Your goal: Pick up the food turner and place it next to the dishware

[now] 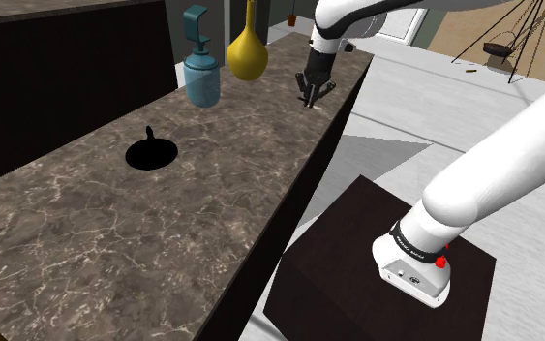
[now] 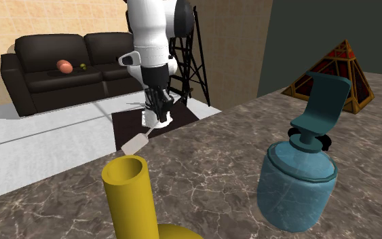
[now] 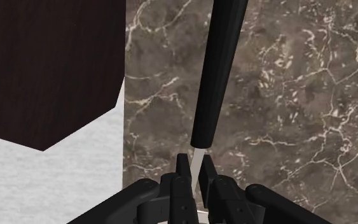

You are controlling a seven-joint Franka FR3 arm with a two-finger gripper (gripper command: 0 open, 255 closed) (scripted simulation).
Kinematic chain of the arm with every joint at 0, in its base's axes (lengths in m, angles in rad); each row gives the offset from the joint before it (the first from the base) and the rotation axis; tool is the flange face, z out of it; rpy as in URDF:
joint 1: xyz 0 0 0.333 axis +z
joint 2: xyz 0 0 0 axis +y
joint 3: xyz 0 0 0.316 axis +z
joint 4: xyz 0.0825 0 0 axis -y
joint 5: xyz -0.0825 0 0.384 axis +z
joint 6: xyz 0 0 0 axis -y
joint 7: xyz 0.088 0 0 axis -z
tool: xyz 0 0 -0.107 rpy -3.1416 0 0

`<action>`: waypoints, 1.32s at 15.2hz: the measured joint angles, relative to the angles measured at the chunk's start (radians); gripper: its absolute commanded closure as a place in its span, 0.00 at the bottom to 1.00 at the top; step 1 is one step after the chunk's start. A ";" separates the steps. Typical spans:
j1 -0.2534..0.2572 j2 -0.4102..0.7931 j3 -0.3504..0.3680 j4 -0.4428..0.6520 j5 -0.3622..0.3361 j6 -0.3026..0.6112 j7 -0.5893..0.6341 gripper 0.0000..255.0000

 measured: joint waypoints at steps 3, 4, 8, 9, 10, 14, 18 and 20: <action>0.001 -0.016 0.001 0.025 -0.001 -0.040 0.004 1.00; 0.000 -0.016 -0.001 0.040 -0.002 -0.055 0.003 1.00; 0.023 -0.026 0.030 0.042 0.006 -0.065 0.053 1.00; 0.032 -0.032 0.042 0.037 0.010 -0.065 0.071 1.00; 0.044 -0.033 0.058 0.036 0.015 -0.062 0.097 1.00; 0.086 -0.047 0.116 0.022 0.031 -0.056 0.188 1.00; 0.131 -0.034 0.179 0.045 0.044 -0.056 0.291 1.00; 0.152 -0.022 0.211 0.055 0.048 -0.051 0.341 1.00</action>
